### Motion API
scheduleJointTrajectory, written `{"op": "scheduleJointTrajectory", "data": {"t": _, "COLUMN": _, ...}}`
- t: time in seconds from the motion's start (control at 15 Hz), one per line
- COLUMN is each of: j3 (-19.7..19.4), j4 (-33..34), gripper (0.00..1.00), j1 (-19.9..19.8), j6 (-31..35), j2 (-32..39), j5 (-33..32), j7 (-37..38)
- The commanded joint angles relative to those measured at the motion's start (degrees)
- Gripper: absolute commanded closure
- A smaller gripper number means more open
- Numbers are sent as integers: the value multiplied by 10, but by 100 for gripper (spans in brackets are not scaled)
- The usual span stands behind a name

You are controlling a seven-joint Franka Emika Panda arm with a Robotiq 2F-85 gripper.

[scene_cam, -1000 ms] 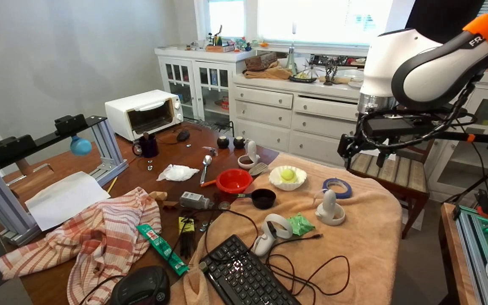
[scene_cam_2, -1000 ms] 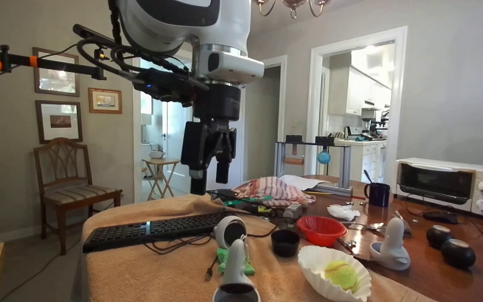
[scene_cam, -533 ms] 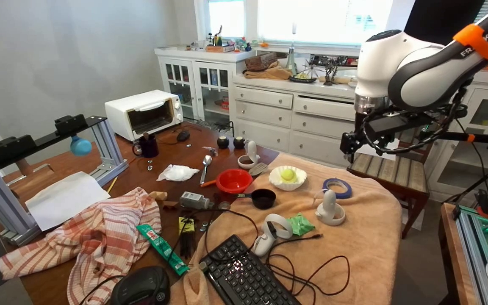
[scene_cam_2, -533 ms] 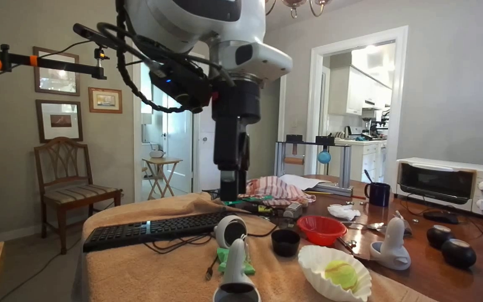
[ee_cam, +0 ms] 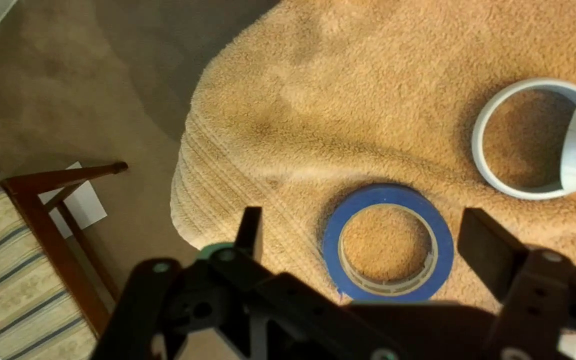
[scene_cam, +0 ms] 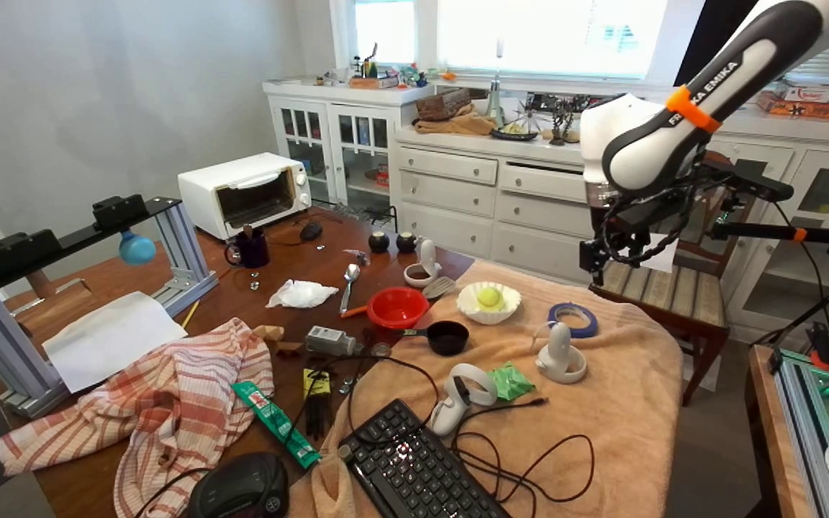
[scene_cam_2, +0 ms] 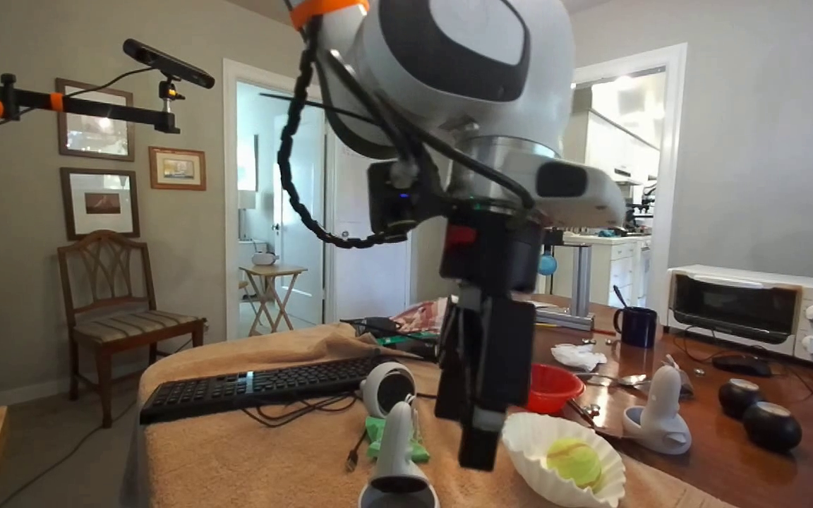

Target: Put the blue tape around the controller at the right back

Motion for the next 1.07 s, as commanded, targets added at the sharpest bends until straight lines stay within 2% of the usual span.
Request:
{"op": "scheduleJointTrajectory", "data": {"t": 0.0, "j3": -15, "j4": 106, "gripper": 0, "j1": 9, "j6": -83, "j2": 108, "j5": 37, "j7": -88}}
{"op": "scheduleJointTrajectory", "data": {"t": 0.2, "j3": -21, "j4": 151, "gripper": 0, "j1": 16, "j6": -124, "j2": 156, "j5": 31, "j7": -94}}
{"op": "scheduleJointTrajectory", "data": {"t": 0.4, "j3": -25, "j4": 164, "gripper": 0, "j1": 29, "j6": -116, "j2": 191, "j5": 36, "j7": -49}}
{"op": "scheduleJointTrajectory", "data": {"t": 0.47, "j3": -26, "j4": 164, "gripper": 0, "j1": 33, "j6": -113, "j2": 196, "j5": 39, "j7": -36}}
{"op": "scheduleJointTrajectory", "data": {"t": 0.53, "j3": -29, "j4": 145, "gripper": 0, "j1": 28, "j6": -102, "j2": 172, "j5": 31, "j7": -61}}
{"op": "scheduleJointTrajectory", "data": {"t": 1.0, "j3": -33, "j4": 146, "gripper": 0, "j1": 34, "j6": -89, "j2": 185, "j5": 19, "j7": -67}}
